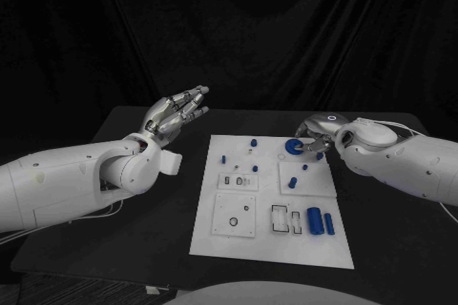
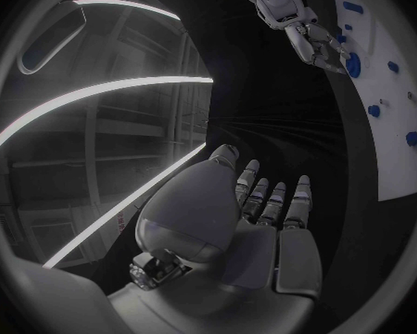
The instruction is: Assemble the parts on the task board
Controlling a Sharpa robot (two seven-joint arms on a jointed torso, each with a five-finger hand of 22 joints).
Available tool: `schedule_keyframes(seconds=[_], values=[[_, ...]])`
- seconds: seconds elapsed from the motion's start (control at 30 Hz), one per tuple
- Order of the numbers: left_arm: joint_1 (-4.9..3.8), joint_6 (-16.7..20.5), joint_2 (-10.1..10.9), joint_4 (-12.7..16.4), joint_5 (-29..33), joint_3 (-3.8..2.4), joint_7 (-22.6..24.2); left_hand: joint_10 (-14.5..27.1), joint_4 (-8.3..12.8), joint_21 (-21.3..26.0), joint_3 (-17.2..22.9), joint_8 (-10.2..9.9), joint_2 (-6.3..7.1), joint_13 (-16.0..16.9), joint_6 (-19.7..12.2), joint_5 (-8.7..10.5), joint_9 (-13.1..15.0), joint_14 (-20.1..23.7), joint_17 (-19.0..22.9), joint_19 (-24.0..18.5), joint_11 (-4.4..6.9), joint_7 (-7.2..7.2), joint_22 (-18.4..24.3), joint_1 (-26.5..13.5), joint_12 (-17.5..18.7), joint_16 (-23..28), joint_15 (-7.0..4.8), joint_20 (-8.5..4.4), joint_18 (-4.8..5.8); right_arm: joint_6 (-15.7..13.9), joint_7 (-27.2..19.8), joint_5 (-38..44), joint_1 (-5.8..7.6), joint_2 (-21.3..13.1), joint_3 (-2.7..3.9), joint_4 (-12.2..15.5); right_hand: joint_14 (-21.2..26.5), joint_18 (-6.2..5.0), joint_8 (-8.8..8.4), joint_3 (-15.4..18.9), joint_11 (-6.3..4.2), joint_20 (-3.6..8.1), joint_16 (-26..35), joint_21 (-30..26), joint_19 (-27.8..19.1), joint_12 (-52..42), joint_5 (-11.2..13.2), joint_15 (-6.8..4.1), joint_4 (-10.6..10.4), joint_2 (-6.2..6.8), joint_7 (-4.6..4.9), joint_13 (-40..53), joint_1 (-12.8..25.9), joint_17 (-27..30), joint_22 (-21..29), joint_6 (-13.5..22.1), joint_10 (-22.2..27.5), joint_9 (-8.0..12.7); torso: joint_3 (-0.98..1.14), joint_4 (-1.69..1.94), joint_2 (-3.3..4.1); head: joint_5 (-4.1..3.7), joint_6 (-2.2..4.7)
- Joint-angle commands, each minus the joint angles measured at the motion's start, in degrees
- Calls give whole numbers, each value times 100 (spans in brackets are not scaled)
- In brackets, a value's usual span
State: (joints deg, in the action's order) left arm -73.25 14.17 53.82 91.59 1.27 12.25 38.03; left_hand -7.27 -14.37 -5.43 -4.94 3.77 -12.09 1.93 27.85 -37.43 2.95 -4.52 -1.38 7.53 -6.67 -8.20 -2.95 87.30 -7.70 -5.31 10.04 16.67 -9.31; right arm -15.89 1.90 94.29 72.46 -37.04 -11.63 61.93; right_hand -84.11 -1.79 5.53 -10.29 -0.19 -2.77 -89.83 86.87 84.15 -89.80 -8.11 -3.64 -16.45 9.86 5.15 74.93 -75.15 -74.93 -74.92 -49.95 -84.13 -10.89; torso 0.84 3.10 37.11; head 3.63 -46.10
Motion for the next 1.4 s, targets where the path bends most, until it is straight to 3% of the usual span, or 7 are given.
schedule_keyframes(seconds=[0.03,0.37,0.67,1.17,1.4], values=[[7,-70,-11,0,-5,-6,58,3,-8,-34,33,34,-3,4,14,-35,7,4,-9,41,-40,-10,-5,54,-25,-18,35,8,-38,76,0,27,-51,5,-17,-5,-589,54,18,2,13,-40,-17,-22,274,-20,36,35,3,31,-20,1507,-74,-1507,-1205,7,-587,-3,0,1,-1,3,-9],[15,-71,-8,-15,-5,-6,43,2,-5,-35,53,34,-12,4,11,-40,6,3,-9,43,-45,-14,-4,60,-29,-19,37,9,-35,-209,-131,-110,-57,-55,-17,63,-589,54,-22,-35,-15,-23,-17,-22,274,-20,-140,11,12,8,-48,1507,-234,-1507,-1213,93,-587,7,2,-1,0,28,-7],[21,-69,-1,-20,-5,-6,27,3,-3,-37,67,35,-20,4,15,-43,6,2,-9,46,-47,-16,-5,65,-31,-21,37,9,-33,-506,-229,-241,-54,-130,-17,112,-589,60,-58,-7,-19,-16,-17,-7,289,-20,-138,6,-22,6,-48,1507,-168,-1507,-1229,169,-587,19,1,-3,-5,33,-1],[31,-94,-18,-34,-5,-6,7,4,5,-37,98,34,-32,5,6,-49,5,1,-9,48,-52,-19,-4,77,-34,-22,40,9,-29,-202,-186,-290,-55,-68,-16,72,-589,63,-66,-16,-15,-14,-17,1,297,-20,-143,6,-21,-34,-39,1507,-142,-1507,-1239,188,-587,23,-2,0,0,32,-40],[37,-112,-26,-38,-5,-6,2,5,9,-39,107,33,-31,5,4,-50,4,0,-10,50,-56,-21,-4,82,-35,-24,40,10,-28,-53,-150,-292,-57,12,-16,8,-589,65,-55,-16,-7,-15,-17,5,301,-20,-146,10,-24,-57,-25,1507,-109,-1507,-1243,170,-587,19,-1,6,4,-7,-35]])
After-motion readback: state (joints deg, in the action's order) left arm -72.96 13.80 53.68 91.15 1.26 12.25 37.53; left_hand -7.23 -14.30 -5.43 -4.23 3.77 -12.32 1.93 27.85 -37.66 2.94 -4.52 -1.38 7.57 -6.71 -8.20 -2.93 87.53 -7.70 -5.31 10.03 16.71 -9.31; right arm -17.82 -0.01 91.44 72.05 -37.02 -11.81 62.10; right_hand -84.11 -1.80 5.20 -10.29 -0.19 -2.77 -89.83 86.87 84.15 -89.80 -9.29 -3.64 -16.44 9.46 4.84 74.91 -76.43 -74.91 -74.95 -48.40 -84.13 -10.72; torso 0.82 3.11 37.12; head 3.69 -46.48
